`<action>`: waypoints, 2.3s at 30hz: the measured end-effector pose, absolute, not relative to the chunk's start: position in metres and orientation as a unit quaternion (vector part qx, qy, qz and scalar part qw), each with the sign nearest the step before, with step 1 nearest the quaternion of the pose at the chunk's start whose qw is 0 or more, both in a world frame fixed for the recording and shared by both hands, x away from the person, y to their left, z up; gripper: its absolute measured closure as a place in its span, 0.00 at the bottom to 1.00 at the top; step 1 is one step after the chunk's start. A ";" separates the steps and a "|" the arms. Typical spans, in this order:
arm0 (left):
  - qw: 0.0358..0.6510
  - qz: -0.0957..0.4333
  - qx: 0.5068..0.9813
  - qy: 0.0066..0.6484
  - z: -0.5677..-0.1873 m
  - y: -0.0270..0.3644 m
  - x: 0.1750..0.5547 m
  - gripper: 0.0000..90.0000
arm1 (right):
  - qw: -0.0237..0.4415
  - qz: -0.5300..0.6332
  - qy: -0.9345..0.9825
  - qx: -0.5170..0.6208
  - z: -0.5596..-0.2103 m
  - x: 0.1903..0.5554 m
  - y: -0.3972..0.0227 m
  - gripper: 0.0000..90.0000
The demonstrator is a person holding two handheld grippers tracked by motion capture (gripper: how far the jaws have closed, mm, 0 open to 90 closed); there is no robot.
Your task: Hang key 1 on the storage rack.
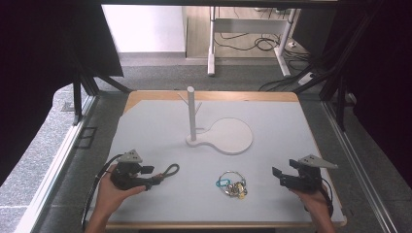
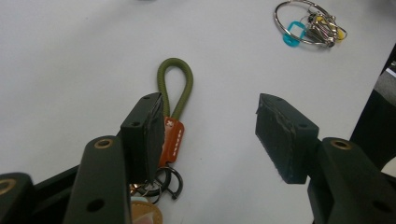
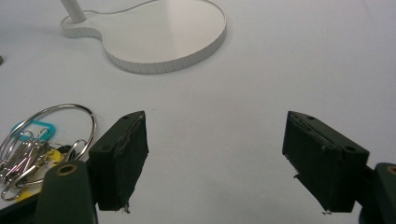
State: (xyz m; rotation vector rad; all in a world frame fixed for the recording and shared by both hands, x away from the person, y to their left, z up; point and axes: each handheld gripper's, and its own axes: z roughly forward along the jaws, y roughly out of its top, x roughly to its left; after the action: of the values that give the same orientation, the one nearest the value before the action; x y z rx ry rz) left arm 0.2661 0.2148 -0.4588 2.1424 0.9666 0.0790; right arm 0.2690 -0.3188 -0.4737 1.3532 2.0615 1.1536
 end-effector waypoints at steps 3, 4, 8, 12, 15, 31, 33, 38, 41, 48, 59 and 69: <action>0.383 0.029 0.840 0.382 -0.460 0.215 0.267 0.47 | 0.201 0.412 0.744 0.486 -0.475 0.267 -0.318 0.27; 0.380 0.028 0.842 0.383 -0.461 0.213 0.267 0.47 | 0.196 0.414 0.744 0.486 -0.476 0.266 -0.318 0.28; 0.379 0.028 0.841 0.385 -0.462 0.209 0.270 0.46 | 0.187 0.414 0.746 0.487 -0.478 0.262 -0.322 0.29; 0.381 0.030 0.842 0.380 -0.459 0.205 0.272 0.45 | 0.188 0.413 0.742 0.493 -0.477 0.257 -0.329 0.30; 0.384 0.028 0.846 0.370 -0.456 0.200 0.269 0.45 | 0.193 0.413 0.738 0.498 -0.476 0.254 -0.332 0.30; 0.363 0.029 0.863 0.351 -0.457 0.183 0.275 0.45 | 0.187 0.413 0.738 0.501 -0.476 0.249 -0.338 0.32; 0.359 0.030 0.866 0.348 -0.455 0.182 0.276 0.45 | 0.185 0.411 0.739 0.500 -0.477 0.250 -0.338 0.33; 0.346 0.042 0.875 0.337 -0.439 0.182 0.279 0.45 | 0.178 0.403 0.750 0.494 -0.481 0.252 -0.333 0.33; 0.345 0.036 0.879 0.327 -0.437 0.184 0.281 0.43 | 0.178 0.401 0.753 0.491 -0.481 0.252 -0.331 0.33; 0.317 0.037 0.895 0.313 -0.442 0.188 0.288 0.43 | 0.178 0.396 0.755 0.492 -0.481 0.252 -0.332 0.33; 0.246 0.019 0.923 0.295 -0.455 0.182 0.305 0.50 | 0.179 0.386 0.756 0.498 -0.485 0.252 -0.333 0.33; 0.181 0.005 0.946 0.271 -0.460 0.177 0.317 0.55 | 0.177 0.377 0.758 0.501 -0.488 0.252 -0.333 0.33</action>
State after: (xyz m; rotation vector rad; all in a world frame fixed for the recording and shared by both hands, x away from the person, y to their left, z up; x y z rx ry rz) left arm 0.3171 0.1769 -0.4600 2.6704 0.7640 0.0151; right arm 0.2523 -0.3325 -0.4877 1.4184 2.1465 1.0679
